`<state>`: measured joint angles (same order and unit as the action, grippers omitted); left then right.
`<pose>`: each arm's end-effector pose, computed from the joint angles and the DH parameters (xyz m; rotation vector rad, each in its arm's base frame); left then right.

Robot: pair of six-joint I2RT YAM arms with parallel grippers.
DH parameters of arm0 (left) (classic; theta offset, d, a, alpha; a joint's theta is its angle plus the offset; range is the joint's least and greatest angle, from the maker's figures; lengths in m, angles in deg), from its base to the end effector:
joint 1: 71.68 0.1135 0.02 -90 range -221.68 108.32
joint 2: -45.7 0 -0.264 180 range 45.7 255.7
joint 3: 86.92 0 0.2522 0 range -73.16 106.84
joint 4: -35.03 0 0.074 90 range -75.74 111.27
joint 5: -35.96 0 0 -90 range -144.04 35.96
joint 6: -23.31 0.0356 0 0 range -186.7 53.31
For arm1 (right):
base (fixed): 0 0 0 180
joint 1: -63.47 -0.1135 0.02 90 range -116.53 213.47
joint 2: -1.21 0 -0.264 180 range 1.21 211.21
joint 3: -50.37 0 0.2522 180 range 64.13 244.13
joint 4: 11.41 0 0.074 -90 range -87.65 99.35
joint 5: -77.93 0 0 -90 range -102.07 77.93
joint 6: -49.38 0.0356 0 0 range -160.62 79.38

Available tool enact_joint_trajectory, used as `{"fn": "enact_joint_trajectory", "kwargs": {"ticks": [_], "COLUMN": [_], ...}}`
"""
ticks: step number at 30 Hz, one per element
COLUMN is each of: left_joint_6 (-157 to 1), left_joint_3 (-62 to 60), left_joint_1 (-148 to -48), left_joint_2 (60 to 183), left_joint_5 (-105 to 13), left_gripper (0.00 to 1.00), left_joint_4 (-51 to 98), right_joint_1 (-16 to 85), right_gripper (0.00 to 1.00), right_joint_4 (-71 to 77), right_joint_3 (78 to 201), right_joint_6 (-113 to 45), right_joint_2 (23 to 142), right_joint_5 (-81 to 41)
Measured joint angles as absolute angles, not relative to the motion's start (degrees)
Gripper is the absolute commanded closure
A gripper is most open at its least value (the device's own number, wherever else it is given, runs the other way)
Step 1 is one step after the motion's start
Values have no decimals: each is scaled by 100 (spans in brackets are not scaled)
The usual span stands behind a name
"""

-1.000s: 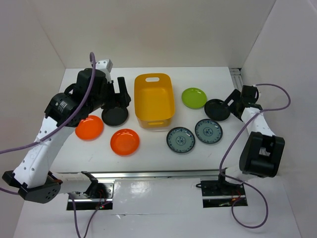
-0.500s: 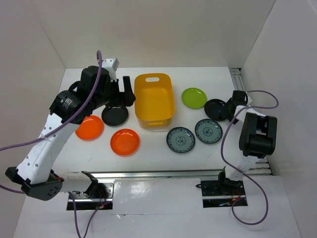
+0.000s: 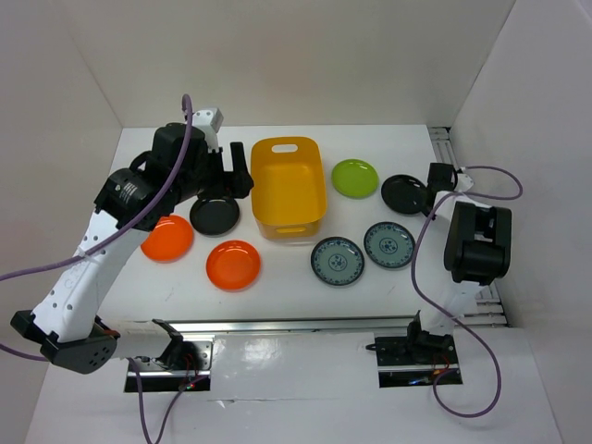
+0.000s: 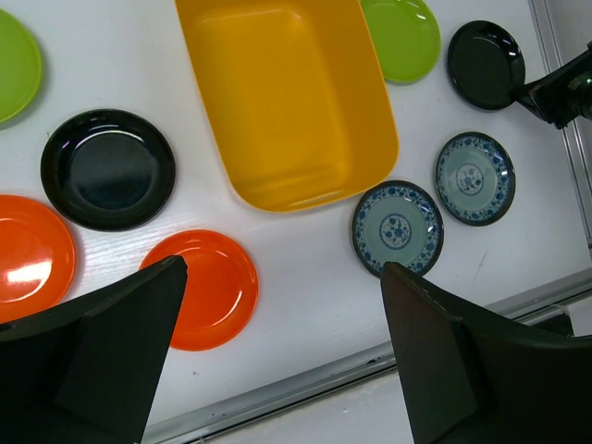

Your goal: Place the plates into the plastic bin on the countertop

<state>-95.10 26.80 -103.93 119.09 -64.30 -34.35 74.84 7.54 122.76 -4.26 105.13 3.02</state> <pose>0.1997 -0.1185 0.4768 -0.0405 2.1015 -0.4611 0.3584 -0.0815 0.1543 1.0808 2.1594 -0.1244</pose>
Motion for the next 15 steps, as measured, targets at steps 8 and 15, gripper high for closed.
{"fn": "enact_joint_trajectory", "kwargs": {"ticks": [8, 15], "left_joint_6": [-9510, -9556], "left_joint_3": [2630, 2619], "left_joint_1": [-10393, -10385], "left_joint_2": [11911, 12000], "left_joint_5": [-6443, -6566], "left_gripper": [0, 0], "left_joint_4": [-3428, -3439], "right_joint_1": [7272, 6737], "right_gripper": [100, 100], "right_joint_4": [1257, 2405], "right_joint_3": [12515, 13245], "right_joint_6": [201, 453], "right_joint_2": [10502, 9899], "right_joint_5": [853, 1821]}}
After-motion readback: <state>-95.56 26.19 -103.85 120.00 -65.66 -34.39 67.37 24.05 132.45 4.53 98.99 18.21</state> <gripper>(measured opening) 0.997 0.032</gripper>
